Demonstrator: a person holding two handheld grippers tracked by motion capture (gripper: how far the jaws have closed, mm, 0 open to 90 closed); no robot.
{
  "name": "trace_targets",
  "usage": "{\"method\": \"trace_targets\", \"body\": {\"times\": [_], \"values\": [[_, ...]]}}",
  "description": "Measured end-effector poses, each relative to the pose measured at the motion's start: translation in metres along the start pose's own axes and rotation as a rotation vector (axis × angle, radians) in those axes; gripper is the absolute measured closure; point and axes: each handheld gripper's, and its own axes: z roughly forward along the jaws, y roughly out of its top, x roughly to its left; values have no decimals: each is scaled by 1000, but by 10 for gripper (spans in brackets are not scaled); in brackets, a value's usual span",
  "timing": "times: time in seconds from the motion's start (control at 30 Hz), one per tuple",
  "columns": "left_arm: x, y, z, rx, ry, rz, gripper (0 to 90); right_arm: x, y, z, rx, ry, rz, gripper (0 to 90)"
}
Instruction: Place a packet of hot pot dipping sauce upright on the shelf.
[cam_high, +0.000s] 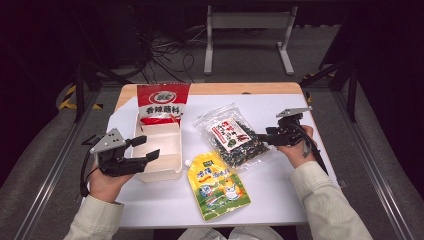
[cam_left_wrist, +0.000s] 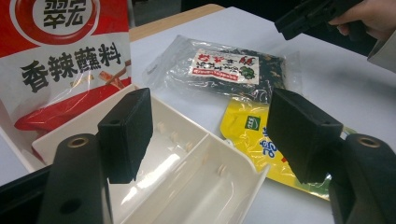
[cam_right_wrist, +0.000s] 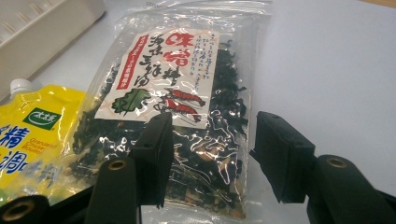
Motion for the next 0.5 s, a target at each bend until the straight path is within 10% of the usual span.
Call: {"method": "trace_targets", "body": {"times": [0.5], "values": [[-3, -9, -10, -1, -10, 8, 322, -5, 17, 22, 28, 10, -10, 466]]}}
